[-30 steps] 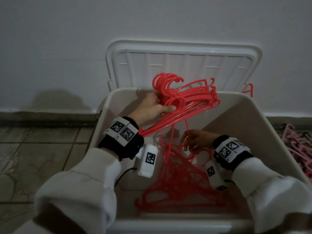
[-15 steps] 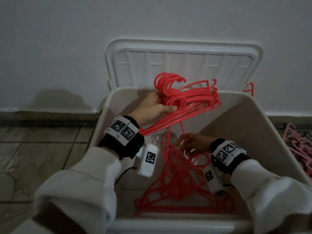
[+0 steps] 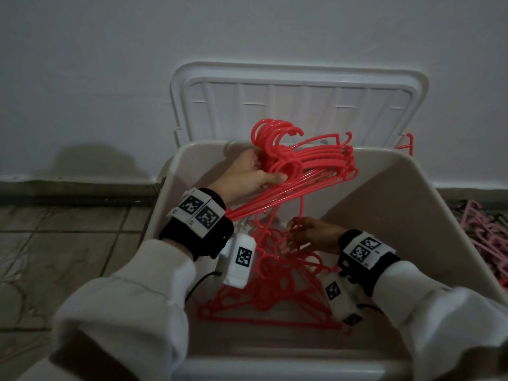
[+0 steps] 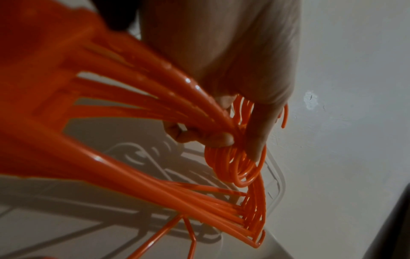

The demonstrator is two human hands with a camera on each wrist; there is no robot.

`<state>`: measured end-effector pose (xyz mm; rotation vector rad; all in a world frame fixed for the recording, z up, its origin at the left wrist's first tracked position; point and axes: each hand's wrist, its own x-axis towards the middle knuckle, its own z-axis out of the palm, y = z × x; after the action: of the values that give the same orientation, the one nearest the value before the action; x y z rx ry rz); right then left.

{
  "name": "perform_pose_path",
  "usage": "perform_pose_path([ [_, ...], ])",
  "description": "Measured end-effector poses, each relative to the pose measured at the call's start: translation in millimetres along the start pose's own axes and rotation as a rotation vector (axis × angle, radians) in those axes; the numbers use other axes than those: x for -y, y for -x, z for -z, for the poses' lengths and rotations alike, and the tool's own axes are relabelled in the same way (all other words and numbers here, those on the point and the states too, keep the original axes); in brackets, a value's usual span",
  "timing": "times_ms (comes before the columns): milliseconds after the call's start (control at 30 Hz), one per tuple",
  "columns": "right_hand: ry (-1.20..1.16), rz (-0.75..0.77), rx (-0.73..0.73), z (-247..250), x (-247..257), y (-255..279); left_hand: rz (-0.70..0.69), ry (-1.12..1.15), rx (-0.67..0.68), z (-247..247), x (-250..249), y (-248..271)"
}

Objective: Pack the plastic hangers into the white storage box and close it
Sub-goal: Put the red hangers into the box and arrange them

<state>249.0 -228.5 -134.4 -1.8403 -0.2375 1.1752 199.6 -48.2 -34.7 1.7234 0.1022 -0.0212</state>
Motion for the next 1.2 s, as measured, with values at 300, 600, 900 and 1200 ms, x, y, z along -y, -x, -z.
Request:
perform_pose_path([
  [300,-0.066,-0.142,-0.033,0.7,-1.5,-0.3,-0.013,-0.023,0.013,0.1,1.7,-1.4],
  [600,0.246,-0.239,-0.126,0.9,4.5,4.4,-0.022,-0.039,0.012,0.3,3.9,-3.3],
  [900,1.132,-0.459,-0.453,14.3,12.9,12.4,-0.030,-0.044,-0.002,0.5,5.6,-5.0],
  [1200,1.608,0.336,-0.432,-41.8,35.0,6.1,-0.015,-0.049,0.018,1.1,4.7,-5.7],
])
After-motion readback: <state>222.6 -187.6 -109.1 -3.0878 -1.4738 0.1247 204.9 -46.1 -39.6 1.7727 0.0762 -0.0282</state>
